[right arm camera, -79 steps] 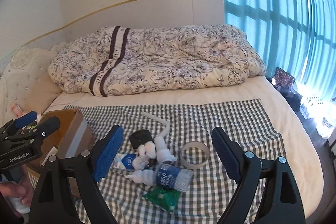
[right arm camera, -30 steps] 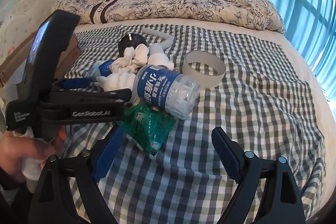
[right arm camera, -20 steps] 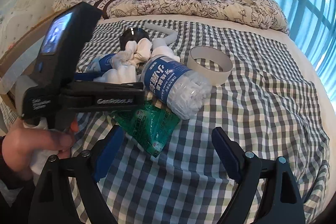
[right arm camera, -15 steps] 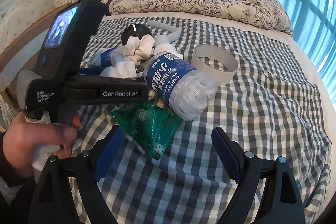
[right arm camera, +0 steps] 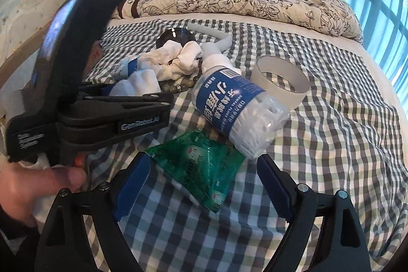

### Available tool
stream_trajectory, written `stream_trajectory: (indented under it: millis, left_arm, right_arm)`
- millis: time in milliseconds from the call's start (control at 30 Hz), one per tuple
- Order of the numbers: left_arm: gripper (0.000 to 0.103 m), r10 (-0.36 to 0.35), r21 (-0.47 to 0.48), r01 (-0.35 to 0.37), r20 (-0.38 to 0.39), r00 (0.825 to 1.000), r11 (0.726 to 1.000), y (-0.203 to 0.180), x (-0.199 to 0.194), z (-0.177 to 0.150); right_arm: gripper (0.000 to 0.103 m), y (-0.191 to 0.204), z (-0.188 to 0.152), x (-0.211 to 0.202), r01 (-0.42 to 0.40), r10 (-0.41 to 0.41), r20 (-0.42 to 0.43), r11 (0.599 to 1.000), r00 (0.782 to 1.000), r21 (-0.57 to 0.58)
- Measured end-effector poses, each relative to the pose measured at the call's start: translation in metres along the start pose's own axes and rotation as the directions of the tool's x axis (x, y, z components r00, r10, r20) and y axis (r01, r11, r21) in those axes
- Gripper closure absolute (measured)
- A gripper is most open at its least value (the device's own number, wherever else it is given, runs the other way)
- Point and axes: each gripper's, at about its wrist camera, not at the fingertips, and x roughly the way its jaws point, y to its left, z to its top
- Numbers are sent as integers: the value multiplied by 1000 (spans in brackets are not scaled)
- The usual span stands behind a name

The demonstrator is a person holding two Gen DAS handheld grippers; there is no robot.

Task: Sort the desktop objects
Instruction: 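Grasp the white plush toy with the left tool while the right grasps the green foil packet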

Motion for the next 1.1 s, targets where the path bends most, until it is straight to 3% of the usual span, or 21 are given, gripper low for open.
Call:
stream_trajectory:
  millis: [333, 400, 467, 600, 700, 733, 900, 1100]
  left_arm:
    - [44, 23, 3, -23, 73, 997, 1000, 13, -39, 11]
    - [44, 30, 3, -30, 85, 996, 1000, 15, -45, 13]
    - [44, 40, 8, -41, 96, 995, 999, 17, -51, 14]
    - [44, 48, 7, -49, 104, 993, 999, 22, -57, 14]
    - [44, 53, 0, -53, 103, 993, 999, 25, -61, 14]
    - [44, 54, -3, -54, 105, 993, 999, 25, -63, 14]
    - [44, 60, -11, -59, 114, 992, 998, 27, -74, 15]
    - [44, 64, -22, -62, 136, 989, 998, 31, -91, 16]
  right_arm:
    - [17, 8, 3, 11, 9, -9, -11, 1000, 1000, 27]
    - [24, 9, 3, 15, 13, -12, -31, 1000, 999, 28]
    - [38, 9, 2, 21, -18, 21, -53, 999, 998, 40]
    - [41, 10, 2, 22, -7, 9, -52, 999, 999, 47]
    - [50, 13, 3, 19, 4, -2, -51, 1000, 999, 31]
    - [59, 13, 3, 19, 8, -6, -54, 1000, 999, 28]
    - [60, 2, 3, 15, -30, 35, -61, 996, 998, 82]
    - [62, -1, 5, 2, -14, 18, -44, 996, 999, 90]
